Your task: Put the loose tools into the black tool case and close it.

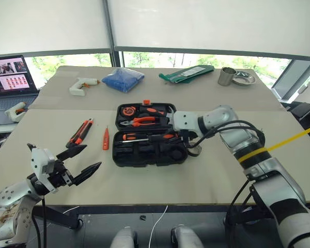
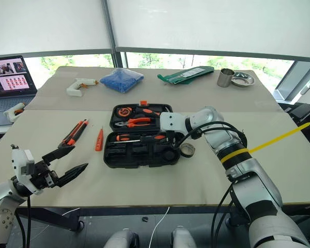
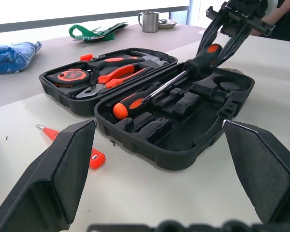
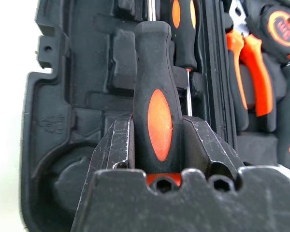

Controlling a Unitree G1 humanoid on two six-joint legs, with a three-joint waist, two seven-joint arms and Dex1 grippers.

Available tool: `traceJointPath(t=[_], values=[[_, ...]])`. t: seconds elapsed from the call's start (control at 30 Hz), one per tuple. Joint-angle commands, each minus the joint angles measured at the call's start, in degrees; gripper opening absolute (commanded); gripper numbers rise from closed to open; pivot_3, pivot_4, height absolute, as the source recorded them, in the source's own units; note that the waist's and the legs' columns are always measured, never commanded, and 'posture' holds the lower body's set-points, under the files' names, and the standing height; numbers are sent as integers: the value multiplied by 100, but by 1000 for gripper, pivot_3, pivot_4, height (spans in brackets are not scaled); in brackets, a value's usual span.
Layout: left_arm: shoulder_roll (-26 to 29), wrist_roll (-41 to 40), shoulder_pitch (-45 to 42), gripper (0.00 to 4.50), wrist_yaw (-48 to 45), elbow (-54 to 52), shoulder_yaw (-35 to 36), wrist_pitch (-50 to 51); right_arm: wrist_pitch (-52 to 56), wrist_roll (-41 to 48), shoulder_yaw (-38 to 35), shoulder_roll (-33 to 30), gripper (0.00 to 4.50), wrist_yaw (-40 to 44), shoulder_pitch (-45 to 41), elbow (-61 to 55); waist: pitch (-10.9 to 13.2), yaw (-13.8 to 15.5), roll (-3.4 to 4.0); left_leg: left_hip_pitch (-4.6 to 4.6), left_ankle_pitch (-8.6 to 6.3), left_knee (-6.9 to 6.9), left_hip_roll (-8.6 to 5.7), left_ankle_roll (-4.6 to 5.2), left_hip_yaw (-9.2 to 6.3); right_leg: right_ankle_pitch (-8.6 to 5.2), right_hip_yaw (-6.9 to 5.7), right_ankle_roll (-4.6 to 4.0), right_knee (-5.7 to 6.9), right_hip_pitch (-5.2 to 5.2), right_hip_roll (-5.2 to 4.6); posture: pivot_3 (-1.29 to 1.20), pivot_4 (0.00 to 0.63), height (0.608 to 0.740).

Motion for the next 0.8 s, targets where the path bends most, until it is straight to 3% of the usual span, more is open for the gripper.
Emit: traceJointPath(t=[0.03, 0.8], values=[[-77, 11, 0, 4500, 99, -137, -13, -156, -247, -195, -73, 39, 1037, -29, -288, 427, 0, -3, 0, -1, 0, 0, 0, 0, 2, 0, 0, 0, 2, -3, 0, 0, 150, 740], [-118, 56, 238, 4500, 221, -426, -94, -225, -871, -902, -70, 346, 1037, -127, -845, 2154, 0, -55, 1, 1, 0, -4, -1, -1, 9, 3, 1, -5, 9, -9, 2, 0, 150, 740]])
